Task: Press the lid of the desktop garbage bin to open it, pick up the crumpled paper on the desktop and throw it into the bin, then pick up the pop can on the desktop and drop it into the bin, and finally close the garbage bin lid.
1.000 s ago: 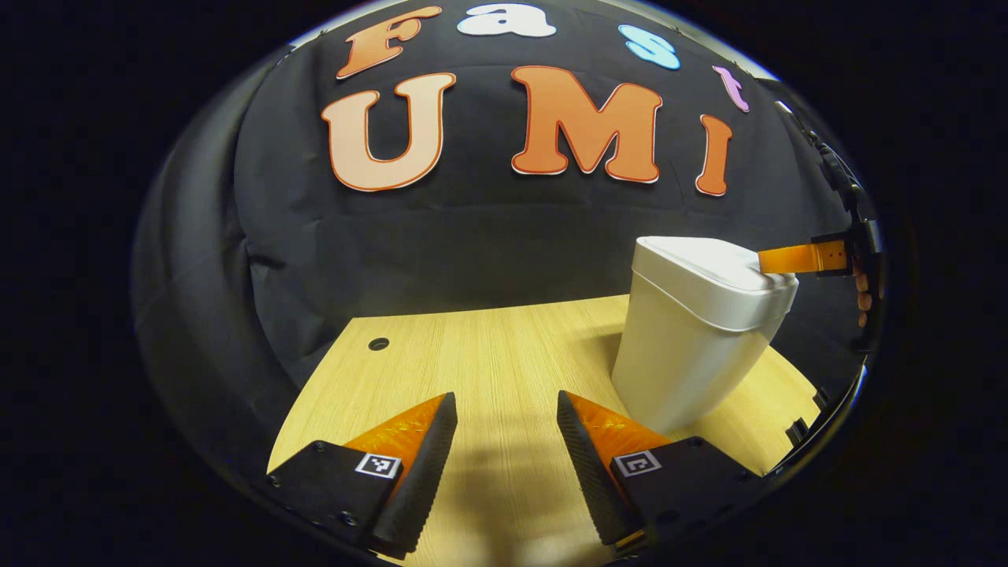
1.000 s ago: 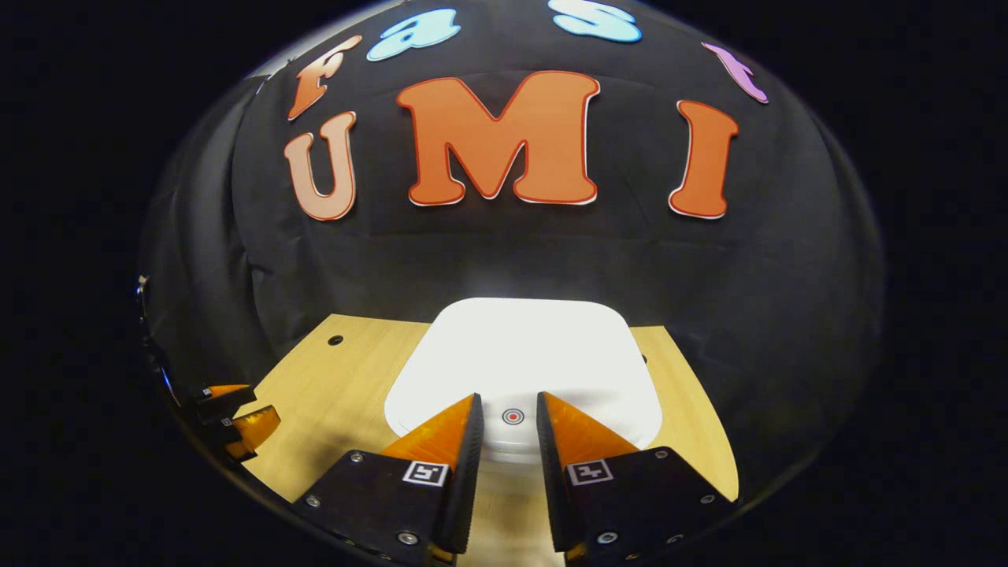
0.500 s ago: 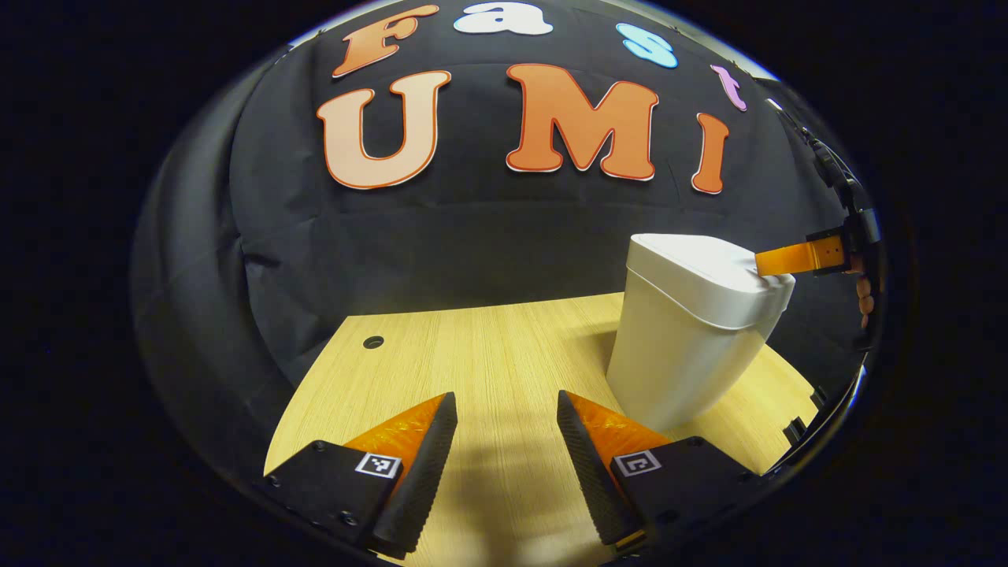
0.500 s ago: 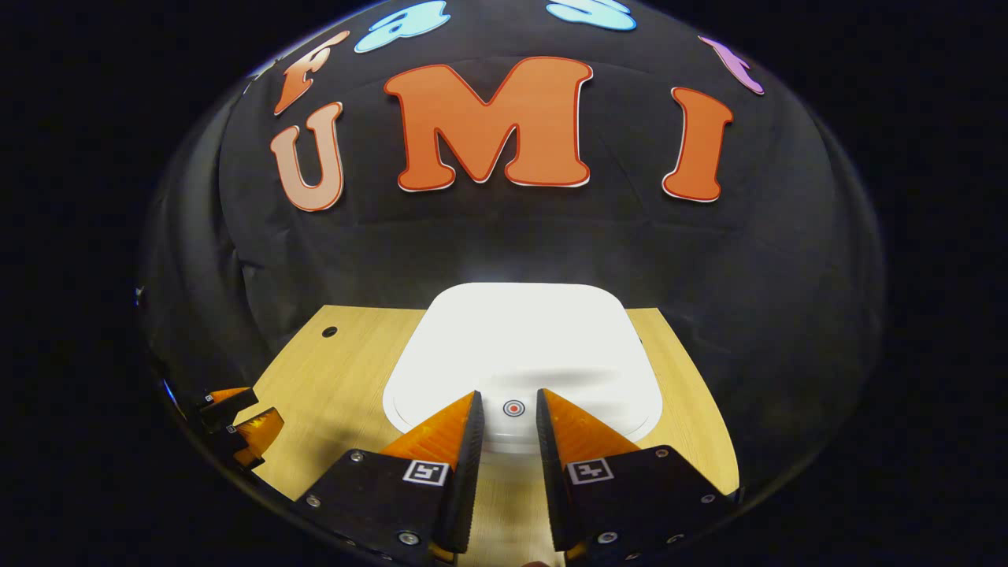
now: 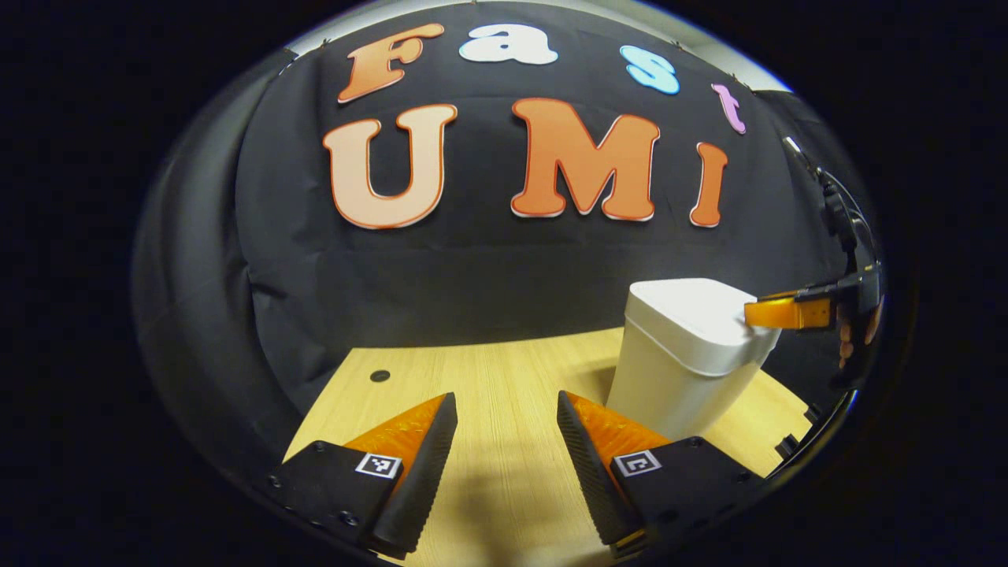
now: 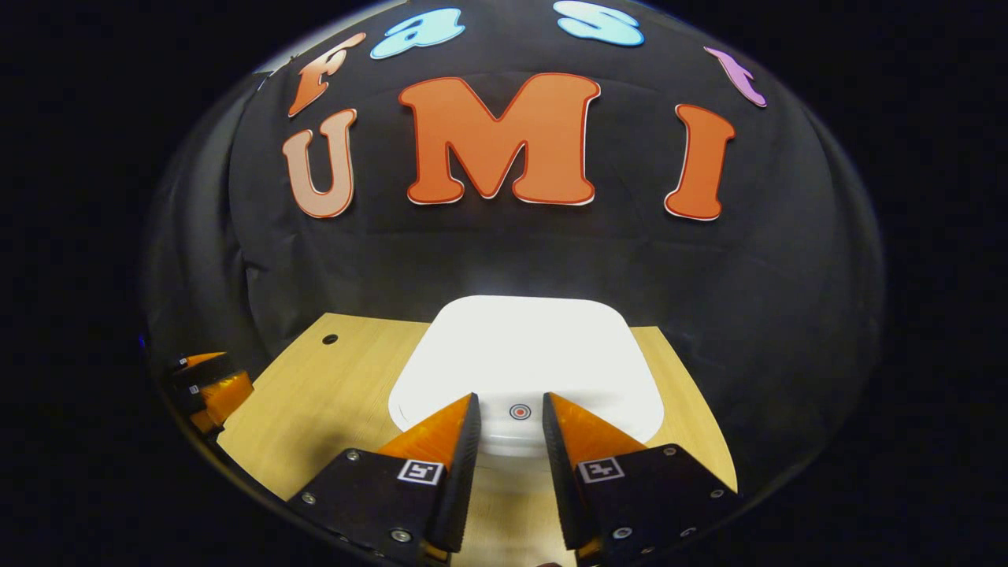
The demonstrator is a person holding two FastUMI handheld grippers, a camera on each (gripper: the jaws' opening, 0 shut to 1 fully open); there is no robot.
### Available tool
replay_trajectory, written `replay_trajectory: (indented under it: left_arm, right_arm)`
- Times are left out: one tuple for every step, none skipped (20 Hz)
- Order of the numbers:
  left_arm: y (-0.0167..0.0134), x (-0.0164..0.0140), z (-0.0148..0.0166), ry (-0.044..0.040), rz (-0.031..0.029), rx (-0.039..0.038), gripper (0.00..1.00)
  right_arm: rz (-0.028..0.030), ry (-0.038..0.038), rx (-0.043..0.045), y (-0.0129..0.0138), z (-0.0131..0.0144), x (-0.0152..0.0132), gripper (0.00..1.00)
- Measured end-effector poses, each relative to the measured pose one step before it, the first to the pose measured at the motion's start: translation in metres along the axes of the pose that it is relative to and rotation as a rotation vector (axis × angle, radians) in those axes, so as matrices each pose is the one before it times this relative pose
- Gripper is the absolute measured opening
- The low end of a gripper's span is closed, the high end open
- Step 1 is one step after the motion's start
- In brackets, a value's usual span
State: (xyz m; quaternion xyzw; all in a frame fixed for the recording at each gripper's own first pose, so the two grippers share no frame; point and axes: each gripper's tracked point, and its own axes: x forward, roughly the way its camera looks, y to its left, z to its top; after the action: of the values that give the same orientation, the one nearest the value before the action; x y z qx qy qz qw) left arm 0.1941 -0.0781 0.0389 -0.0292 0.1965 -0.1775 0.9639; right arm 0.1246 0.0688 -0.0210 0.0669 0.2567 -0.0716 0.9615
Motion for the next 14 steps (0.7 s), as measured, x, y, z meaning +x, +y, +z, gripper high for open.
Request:
replay_trajectory:
  left_arm:
    - [0.00304, -0.00103, 0.01087, -0.02867, 0.00752, 0.00839, 0.83]
    - [0.00236, -0.00138, 0.00954, -0.02638, 0.00424, 0.00776, 0.8]
    - [0.00233, -0.00081, 0.00744, -0.02189, 0.00439, 0.00886, 0.83]
    - [0.00382, -0.00044, 0.0066, -0.01963, 0.00534, 0.00933, 0.83]
    - [0.00234, -0.00158, 0.00466, -0.01549, 0.00507, 0.00972, 0.83]
    - [0.00316, -0.00158, 0.00456, -0.01516, 0.00535, 0.01089, 0.8]
    - [0.00376, -0.00055, 0.0068, -0.0225, 0.00955, 0.01041, 0.8]
    - [0.00531, -0.00148, 0.00524, -0.02288, 0.00865, 0.00763, 0.82]
    - [0.00395, -0.00179, 0.00622, -0.02308, 0.01126, 0.0082, 0.83]
    - [0.00505, -0.00286, 0.00741, -0.02467, 0.01125, 0.00543, 0.82]
    - [0.00374, -0.00083, 0.00537, -0.01883, 0.0094, 0.00529, 0.82]
    - [0.00456, -0.00084, 0.00476, -0.01195, 0.01143, 0.0039, 0.83]
    - [0.00375, -0.00043, 0.00479, -0.01068, 0.00713, -0.00382, 0.82]
    - [0.00296, -0.00109, 0.0059, -0.01427, 0.0037, -0.00832, 0.82]
  right_arm:
    - [0.00288, -0.01091, 0.00856, 0.00346, 0.00182, -0.00137, 0.51]
    - [0.00328, -0.01423, 0.0048, 0.00351, 0.00333, -0.00097, 0.51]
    - [0.0067, -0.01604, -0.00351, 0.00382, 0.00147, -0.00135, 0.53]
    - [0.00834, -0.00864, -0.01418, 0.00478, 0.00101, -0.00027, 0.54]
    - [0.00343, -0.0119, -0.01644, 0.00397, 0.00095, -0.00082, 0.57]
    - [0.00331, -0.02035, -0.01539, 0.0045, 0.00469, -0.00061, 0.58]
    - [0.00435, -0.02353, -0.015, 0.00432, 0.00436, -0.00221, 0.62]
    - [0.0015, -0.02353, -0.01391, 0.00495, 0.00488, -0.00048, 0.64]
    - [0.00301, -0.02316, -0.01288, 0.00343, 0.00272, -0.00179, 0.69]
    - [0.00009, -0.00946, -0.01701, 0.0032, 0.0015, -0.00098, 0.71]
    - [0.00024, -0.00294, -0.01209, 0.0046, 0.00076, 0.00052, 0.73]
    - [0.00137, -0.00624, -0.00712, 0.00562, 0.00189, -0.00057, 0.75]
    - [0.00415, -0.01793, -0.00026, 0.00516, 0.0049, 0.00067, 0.76]
    - [0.00564, -0.02365, 0.00215, 0.00495, 0.00613, -0.0011, 0.77]
